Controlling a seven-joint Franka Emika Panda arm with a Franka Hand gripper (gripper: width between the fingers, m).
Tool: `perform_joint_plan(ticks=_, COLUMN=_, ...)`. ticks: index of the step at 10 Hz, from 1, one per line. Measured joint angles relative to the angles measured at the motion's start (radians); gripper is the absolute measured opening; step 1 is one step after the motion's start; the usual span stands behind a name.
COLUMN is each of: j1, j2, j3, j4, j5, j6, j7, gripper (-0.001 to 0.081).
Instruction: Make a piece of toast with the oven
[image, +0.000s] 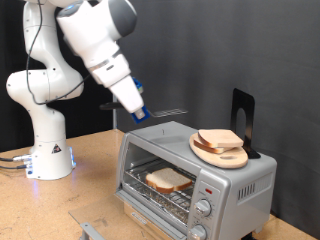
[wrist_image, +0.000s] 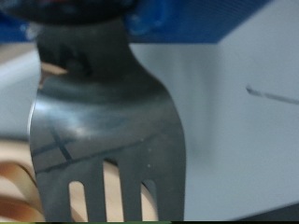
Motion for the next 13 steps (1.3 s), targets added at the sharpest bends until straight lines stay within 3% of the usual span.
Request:
perform_joint_plan(ticks=3, j1=0.032, j2=-0.025, j3=0.093, j4=-0.013, j5=0.002, j6=0.026, j7=0.097, gripper=0.0392)
perform_joint_plan(ticks=6, j1=0.034, j2=-0.027, j3=0.176, j4=-0.062, j5=-0.006, j6=0.093, j7=0.170, gripper=0.0392)
perform_joint_plan(ticks=9, j1=0.034, j2=-0.010, j3=0.226, j4=-0.102, j5=-0.001, j6=0.174, j7=0.195, gripper=0.0392)
perform_joint_plan(ticks=10, j1=0.035, j2=0.000, j3=0.237, j4=-0.108, j5=0.003, j6=0.190, j7=0.195, gripper=0.0489)
perform_joint_plan(ticks=11, j1=0.035, j2=0.008, j3=0.249, j4=-0.112, j5=0.006, j6=0.201, j7=0.195, gripper=0.0489)
perform_joint_plan(ticks=12, j1=0.035, j2=0.013, j3=0.260, j4=-0.115, j5=0.011, j6=0.208, j7=0.195, gripper=0.0672)
perform_joint_plan(ticks=13, j1=0.036, j2=0.017, j3=0.269, j4=-0.117, j5=0.017, j6=0.211, j7=0.195, gripper=0.0672)
